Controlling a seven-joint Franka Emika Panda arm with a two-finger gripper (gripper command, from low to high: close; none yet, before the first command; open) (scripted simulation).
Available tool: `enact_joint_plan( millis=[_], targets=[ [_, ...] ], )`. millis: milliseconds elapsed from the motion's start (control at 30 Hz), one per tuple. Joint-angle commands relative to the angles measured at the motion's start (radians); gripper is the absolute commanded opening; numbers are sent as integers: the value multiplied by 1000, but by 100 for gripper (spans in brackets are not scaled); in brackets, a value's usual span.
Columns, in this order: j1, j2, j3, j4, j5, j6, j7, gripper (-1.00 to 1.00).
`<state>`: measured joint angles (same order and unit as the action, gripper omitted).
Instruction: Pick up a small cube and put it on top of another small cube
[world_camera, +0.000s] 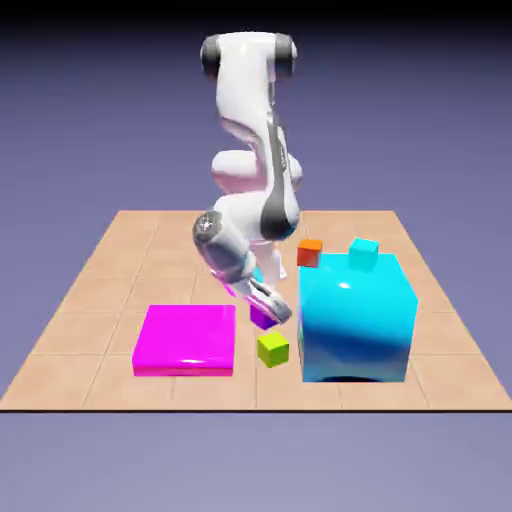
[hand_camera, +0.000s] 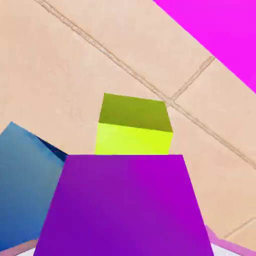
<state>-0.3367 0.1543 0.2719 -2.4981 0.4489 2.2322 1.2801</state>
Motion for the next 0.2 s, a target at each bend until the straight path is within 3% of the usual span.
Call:
enact_joint_plan(
  millis=[0,67,100,167],
  targets=[
    [7,31,5,-12,7,43,-6,-100],
    [17,74,13,-28,22,103,-17,-100],
    [17,74,13,-28,22,103,-17,100],
    [10,43,8,-16,11,60,-9,100]
  ],
)
